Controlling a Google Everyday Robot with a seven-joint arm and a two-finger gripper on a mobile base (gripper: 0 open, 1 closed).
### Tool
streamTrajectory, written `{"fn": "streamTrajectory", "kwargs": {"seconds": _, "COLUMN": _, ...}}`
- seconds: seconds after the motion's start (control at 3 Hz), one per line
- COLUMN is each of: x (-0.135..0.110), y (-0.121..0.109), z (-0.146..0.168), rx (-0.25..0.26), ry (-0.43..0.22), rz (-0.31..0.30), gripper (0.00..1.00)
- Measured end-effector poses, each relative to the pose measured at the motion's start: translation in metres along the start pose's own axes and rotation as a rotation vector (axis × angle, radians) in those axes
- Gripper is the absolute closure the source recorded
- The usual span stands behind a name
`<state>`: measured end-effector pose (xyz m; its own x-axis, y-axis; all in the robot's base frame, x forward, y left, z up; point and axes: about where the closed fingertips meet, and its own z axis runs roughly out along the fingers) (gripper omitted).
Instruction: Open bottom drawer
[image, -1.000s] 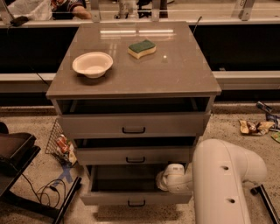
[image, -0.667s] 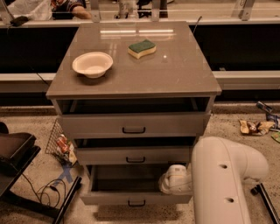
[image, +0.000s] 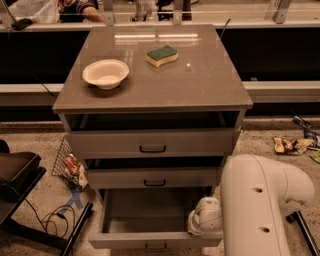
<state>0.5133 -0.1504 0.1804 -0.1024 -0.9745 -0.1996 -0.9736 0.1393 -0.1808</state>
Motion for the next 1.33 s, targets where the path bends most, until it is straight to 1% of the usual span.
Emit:
{"fn": "streamTrajectory", "kwargs": {"seconds": 0.33, "x": 0.004, "y": 0.028, "z": -0.009, "rx": -0.04, "ry": -0.02, "rz": 0.026, "gripper": 1.0}}
{"fn": "streamTrajectory", "kwargs": {"seconds": 0.67, "x": -0.002, "y": 0.046, "z": -0.035, "rx": -0.044, "ry": -0.066, "rz": 0.009, "gripper": 1.0}}
{"fn": "streamTrajectory", "kwargs": {"seconds": 1.0, "x": -0.02, "y": 0.041, "z": -0.042, "rx": -0.036, "ry": -0.115, "rz": -0.049, "gripper": 1.0}}
{"fn": "streamTrajectory", "kwargs": {"seconds": 1.33, "x": -0.046, "y": 0.025, "z": -0.039, "rx": -0.005, "ry": -0.194, "rz": -0.121, "gripper": 1.0}}
